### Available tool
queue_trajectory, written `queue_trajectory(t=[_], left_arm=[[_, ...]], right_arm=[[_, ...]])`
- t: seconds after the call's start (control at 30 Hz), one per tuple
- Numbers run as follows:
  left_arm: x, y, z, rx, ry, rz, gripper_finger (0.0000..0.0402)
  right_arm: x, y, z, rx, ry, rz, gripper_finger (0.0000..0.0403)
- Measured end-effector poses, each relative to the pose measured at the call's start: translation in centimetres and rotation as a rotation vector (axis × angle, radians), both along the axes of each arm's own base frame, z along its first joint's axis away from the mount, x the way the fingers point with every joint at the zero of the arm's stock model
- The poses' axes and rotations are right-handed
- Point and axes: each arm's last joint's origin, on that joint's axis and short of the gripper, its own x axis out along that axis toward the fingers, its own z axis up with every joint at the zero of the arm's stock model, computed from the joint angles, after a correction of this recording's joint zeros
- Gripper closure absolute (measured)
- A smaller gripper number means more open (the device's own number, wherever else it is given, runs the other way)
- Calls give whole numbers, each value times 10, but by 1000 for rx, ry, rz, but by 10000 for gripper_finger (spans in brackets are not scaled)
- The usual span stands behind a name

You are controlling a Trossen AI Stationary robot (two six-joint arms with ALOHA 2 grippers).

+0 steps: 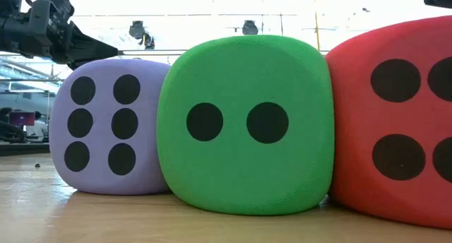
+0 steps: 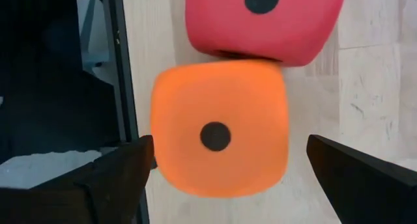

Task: Pick & Place Dice
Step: Put the large orange die into the green bin

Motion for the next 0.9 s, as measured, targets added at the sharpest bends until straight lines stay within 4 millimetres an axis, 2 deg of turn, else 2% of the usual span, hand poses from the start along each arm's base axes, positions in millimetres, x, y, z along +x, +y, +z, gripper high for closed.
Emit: queue_trajectory(t=[0.2, 0.5, 0.9], left_arm=[[0, 0, 0, 0, 1, 0, 369], [0, 0, 0, -4, 1, 1, 369], [0, 0, 0, -6, -1, 1, 369]], right_arm=[[-1, 1, 0, -45, -44, 20, 9], [3, 13, -17, -26, -20, 45, 9], [7, 17, -35, -72, 19, 66, 9]])
